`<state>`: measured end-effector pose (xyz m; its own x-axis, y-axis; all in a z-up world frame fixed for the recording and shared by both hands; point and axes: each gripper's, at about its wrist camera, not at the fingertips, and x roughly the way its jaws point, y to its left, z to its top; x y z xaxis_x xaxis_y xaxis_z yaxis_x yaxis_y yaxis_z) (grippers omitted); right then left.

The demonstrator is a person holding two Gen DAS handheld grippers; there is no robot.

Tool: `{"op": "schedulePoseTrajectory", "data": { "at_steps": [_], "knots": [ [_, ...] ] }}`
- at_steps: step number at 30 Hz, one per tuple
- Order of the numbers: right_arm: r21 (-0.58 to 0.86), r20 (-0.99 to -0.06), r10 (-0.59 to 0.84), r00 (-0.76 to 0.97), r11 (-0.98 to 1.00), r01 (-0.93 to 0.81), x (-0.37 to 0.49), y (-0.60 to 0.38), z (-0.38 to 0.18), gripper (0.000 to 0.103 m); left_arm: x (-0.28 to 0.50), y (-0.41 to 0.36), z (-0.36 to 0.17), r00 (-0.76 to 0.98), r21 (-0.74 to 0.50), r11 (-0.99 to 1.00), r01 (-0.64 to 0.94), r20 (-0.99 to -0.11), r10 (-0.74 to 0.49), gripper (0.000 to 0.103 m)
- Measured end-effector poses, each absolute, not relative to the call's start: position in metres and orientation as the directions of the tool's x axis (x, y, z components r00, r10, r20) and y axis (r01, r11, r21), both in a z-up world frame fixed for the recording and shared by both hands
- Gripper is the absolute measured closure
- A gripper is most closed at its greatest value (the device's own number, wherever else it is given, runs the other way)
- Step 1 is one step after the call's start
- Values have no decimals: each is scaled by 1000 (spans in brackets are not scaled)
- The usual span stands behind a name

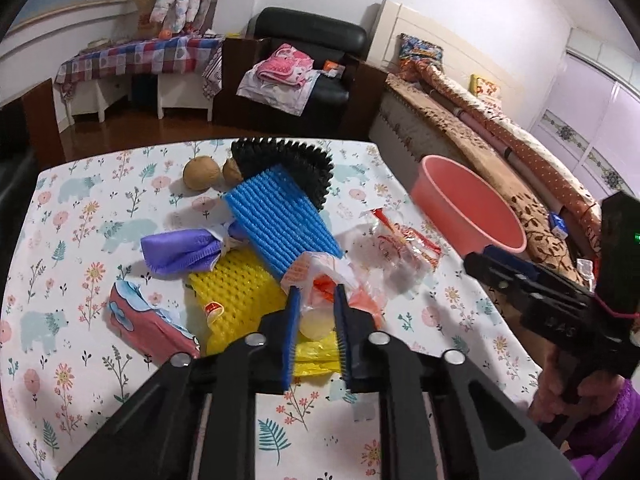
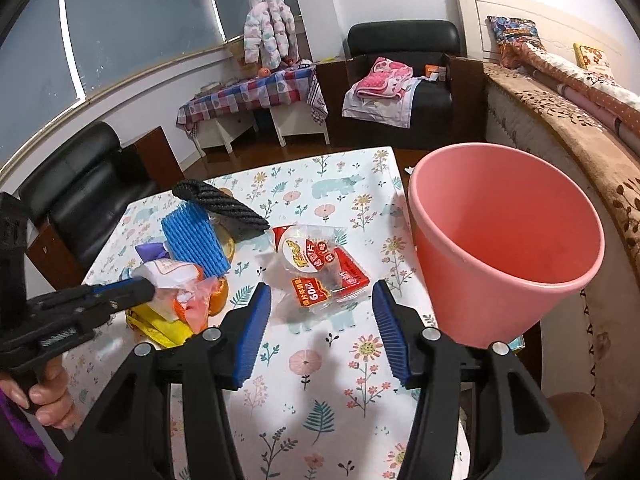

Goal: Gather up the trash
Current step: 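Grasp the white plastic bag with the left tool while the right tool grasps the snack wrapper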

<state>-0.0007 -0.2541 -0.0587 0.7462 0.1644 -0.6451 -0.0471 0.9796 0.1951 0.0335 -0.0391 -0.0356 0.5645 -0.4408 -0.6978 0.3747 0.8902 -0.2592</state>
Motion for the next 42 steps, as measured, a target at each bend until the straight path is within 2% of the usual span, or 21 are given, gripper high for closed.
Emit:
{"op": "schedulePoseTrajectory", "data": {
  "at_steps": [11, 17, 20, 22, 27, 34, 42],
  "knots": [
    [78, -652, 150, 743, 988, -131, 21, -222, -60, 50, 27, -16, -17, 598, -313, 876, 366, -643, -479, 91],
    [-3, -698, 111, 708, 988, -157, 40, -210, -70, 51, 28, -8, -21, 597, -337, 876, 345, -641, -482, 91],
    [-34, -717, 79, 692, 989, -147, 47, -209, -75, 63, 29, -6, -21, 596, -346, 874, 341, -640, -486, 91],
    [-27, -738, 74, 671, 990, -139, 50, -211, -80, 76, 30, -5, -22, 596, -348, 873, 341, -638, -487, 91],
    [21, -743, 95, 662, 993, -119, 50, -220, -80, 92, 30, -4, -22, 595, -357, 871, 336, -637, -490, 91],
    [153, -717, 179, 673, 983, -99, 37, -235, -67, 97, 29, -7, -17, 602, -364, 869, 334, -627, -494, 91],
    [248, -652, 251, 715, 962, -112, 22, -245, -44, 97, 30, -12, -9, 613, -357, 870, 340, -617, -493, 91]
  ]
}}
